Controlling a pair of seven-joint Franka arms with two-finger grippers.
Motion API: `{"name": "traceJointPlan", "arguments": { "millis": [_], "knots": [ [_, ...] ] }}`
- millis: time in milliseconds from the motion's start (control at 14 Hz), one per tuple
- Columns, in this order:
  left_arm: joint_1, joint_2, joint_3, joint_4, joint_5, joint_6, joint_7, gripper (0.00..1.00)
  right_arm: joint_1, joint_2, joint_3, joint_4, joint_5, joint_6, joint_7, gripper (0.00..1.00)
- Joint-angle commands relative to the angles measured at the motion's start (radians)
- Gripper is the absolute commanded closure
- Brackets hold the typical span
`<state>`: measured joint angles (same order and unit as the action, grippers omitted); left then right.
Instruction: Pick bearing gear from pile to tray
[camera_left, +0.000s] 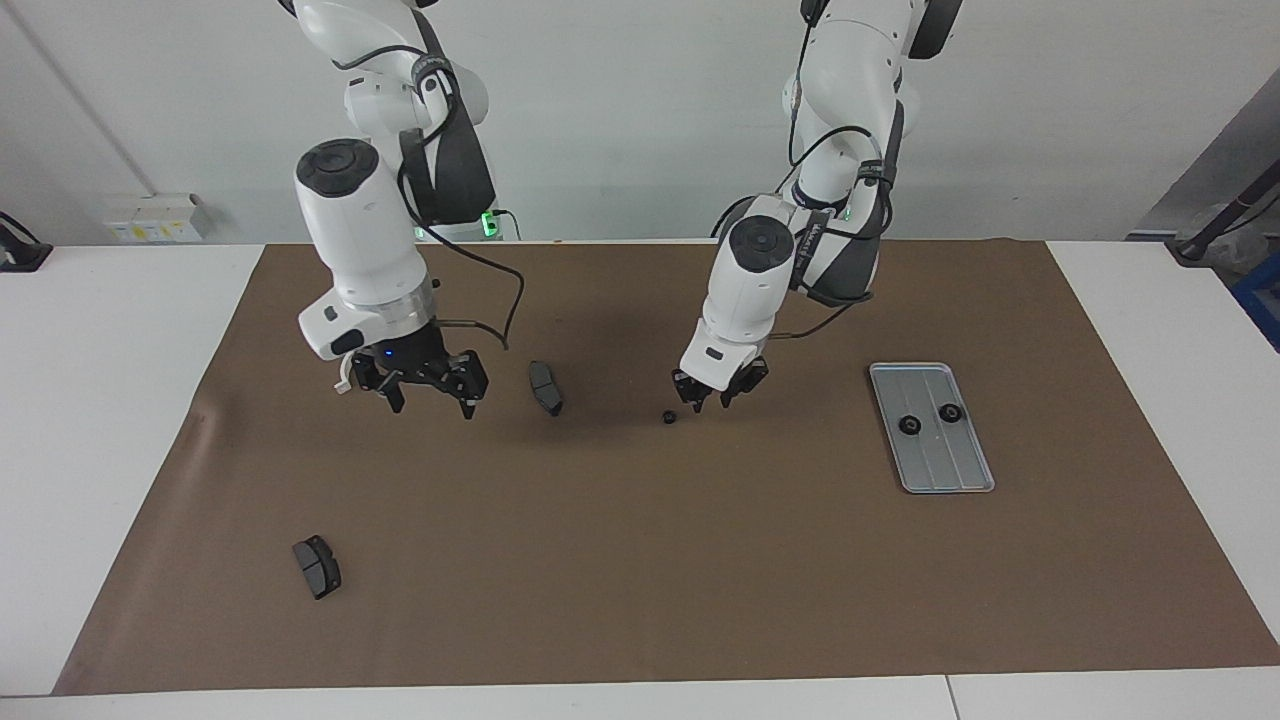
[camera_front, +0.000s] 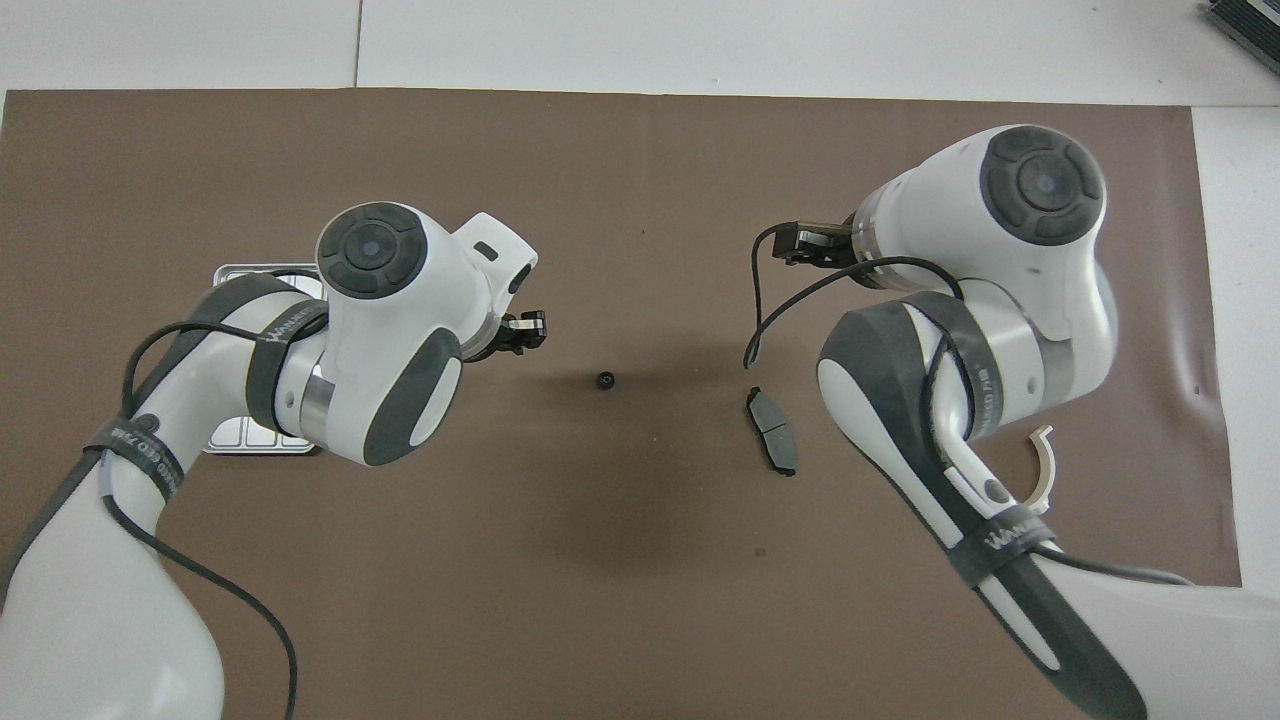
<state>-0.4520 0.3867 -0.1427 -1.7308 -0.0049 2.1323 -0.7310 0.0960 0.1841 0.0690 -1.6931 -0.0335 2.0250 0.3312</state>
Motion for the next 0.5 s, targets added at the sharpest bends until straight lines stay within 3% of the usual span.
{"name": "traceJointPlan", "arguments": {
  "millis": [0, 428],
  "knots": [
    [-0.036, 0.066, 0.017, 0.085, 0.006, 0.001, -0.076, 0.57, -0.048, -0.075, 0.017, -0.01, 0.0, -0.069, -0.06, 0.0],
    [-0.051, 0.089, 0.017, 0.082, 0.011, 0.066, -0.09, 0.6, -0.12, -0.173, 0.012, 0.018, 0.007, -0.254, -0.194, 0.0]
  ]
}}
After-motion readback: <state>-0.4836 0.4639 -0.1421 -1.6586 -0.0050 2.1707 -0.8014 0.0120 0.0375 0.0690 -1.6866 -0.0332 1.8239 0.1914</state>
